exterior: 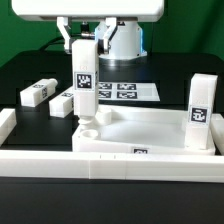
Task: Assemble desk
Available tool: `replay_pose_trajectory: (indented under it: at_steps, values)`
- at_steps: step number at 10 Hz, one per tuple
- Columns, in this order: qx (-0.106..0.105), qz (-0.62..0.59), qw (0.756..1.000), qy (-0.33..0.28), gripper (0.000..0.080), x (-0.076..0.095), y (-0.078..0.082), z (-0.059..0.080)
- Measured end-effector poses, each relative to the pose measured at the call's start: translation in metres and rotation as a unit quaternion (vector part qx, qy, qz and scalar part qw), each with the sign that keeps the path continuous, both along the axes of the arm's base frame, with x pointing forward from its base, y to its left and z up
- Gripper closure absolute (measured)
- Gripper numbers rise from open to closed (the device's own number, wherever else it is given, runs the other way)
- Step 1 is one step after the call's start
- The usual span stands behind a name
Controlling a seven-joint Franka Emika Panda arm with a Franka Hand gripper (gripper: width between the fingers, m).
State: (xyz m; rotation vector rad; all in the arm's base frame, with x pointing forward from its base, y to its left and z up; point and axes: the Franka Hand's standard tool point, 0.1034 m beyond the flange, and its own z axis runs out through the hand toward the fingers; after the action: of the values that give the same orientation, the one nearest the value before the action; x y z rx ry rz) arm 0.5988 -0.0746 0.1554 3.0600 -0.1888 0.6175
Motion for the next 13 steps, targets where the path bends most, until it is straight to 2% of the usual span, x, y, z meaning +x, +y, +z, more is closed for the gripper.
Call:
replay_pose_trajectory:
  at_steps: [3,4,9,13]
  values:
    - [-0.006,-0.001,1.0,-0.01,0.0509,0.001,-0.002,-0.001]
    - [-0.007,0.0,1.0,-0.007,0.0509,-0.001,-0.001,-0.005]
    - [-0.006,0.004,1.0,0.001,0.0509,-0.007,0.004,-0.014]
    - [-0.006,0.004,1.0,0.004,0.0509,-0.01,0.004,-0.017]
